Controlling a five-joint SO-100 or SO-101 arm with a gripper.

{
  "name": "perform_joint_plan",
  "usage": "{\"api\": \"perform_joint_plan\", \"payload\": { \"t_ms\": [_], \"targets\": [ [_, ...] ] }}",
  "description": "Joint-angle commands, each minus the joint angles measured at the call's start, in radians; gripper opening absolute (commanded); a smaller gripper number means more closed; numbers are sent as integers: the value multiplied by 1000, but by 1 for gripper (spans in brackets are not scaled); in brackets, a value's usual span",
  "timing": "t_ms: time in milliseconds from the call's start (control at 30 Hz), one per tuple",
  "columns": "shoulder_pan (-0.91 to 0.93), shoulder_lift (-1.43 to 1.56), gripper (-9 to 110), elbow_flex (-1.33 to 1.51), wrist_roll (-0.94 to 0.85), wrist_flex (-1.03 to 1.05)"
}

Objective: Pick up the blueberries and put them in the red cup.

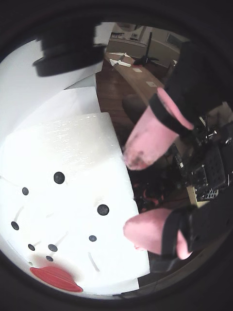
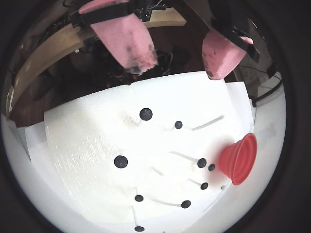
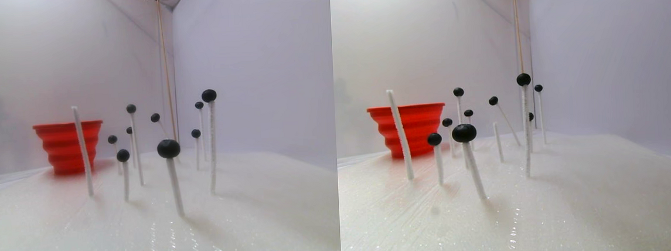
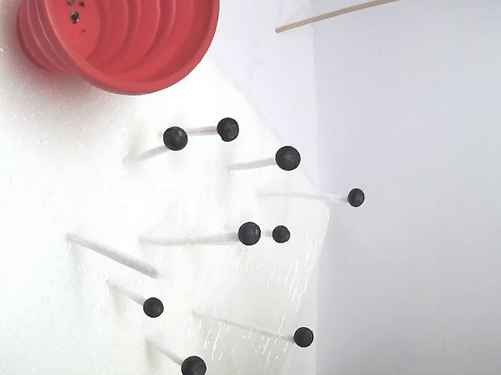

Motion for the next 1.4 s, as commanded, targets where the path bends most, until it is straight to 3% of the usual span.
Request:
{"api": "perform_joint_plan", "payload": {
  "t_ms": [0, 433, 1367],
  "targets": [
    [8, -29, 19, -3, -26, -46],
    [2, -80, 19, 135, -103, -169],
    [172, -252, 20, 201, -245, -494]
  ]
}}
